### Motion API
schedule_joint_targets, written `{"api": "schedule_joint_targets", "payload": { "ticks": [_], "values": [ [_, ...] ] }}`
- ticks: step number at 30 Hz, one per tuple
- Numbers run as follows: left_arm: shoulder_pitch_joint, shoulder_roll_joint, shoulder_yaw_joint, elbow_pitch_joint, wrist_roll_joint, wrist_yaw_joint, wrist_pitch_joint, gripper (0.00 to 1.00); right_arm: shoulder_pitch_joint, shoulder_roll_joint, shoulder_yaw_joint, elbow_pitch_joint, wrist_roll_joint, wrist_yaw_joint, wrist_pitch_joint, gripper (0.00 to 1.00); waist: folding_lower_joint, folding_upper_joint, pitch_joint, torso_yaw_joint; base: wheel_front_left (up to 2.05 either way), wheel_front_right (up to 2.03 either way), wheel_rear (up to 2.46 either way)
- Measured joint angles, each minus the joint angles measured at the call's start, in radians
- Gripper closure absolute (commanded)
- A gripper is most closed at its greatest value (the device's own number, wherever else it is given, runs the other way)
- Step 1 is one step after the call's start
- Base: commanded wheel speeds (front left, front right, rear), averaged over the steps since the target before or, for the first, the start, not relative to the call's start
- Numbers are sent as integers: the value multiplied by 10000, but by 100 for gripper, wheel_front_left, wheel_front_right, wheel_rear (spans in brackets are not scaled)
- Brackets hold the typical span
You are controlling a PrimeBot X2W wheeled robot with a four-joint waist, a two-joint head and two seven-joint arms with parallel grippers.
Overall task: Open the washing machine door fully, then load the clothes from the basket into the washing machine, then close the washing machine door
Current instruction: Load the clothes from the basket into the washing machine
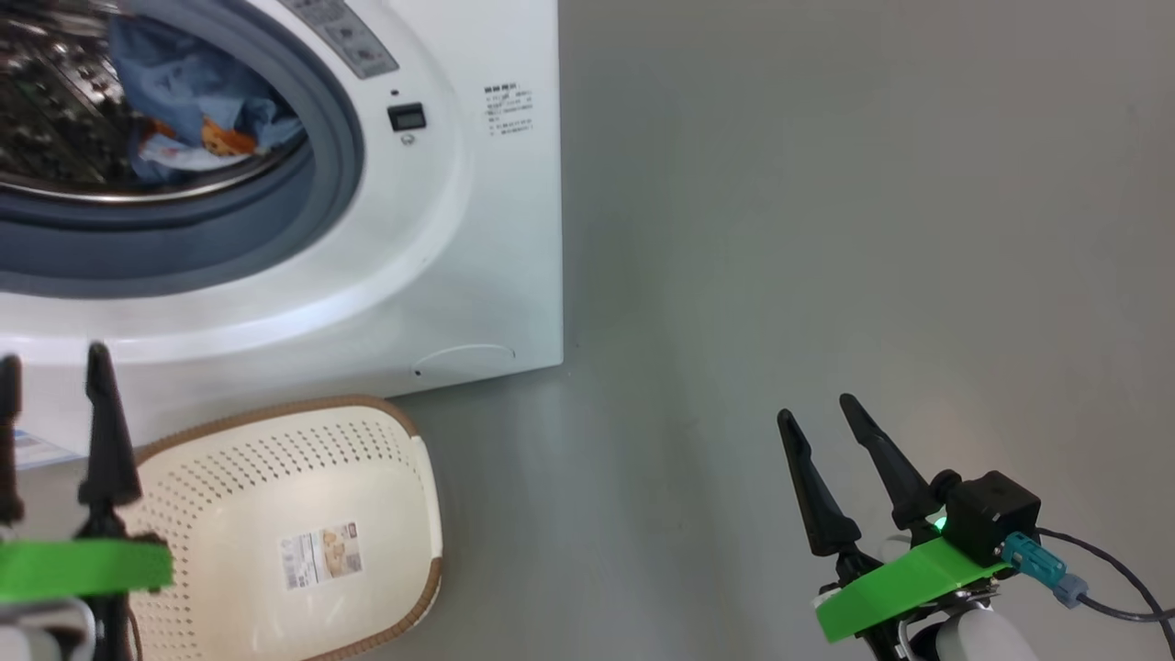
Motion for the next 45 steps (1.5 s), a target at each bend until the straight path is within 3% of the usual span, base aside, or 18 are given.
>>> {"api": "schedule_joint_targets", "payload": {
  "ticks": [11,28,45],
  "values": [
    [2086,-972,941,-495,817,0,2,0,215,2,-161,-56,-121,0,0,0,0,0,-854,135,0,0,0],
    [3784,-1503,1003,-932,1429,0,4,0,665,4,-228,-36,-366,0,0,0,0,0,-1670,318,0,0,0],
    [4422,-1718,1011,-1097,1781,0,4,0,703,4,-245,-40,-443,0,0,0,0,0,-1974,351,0,0,0]
  ]
}}
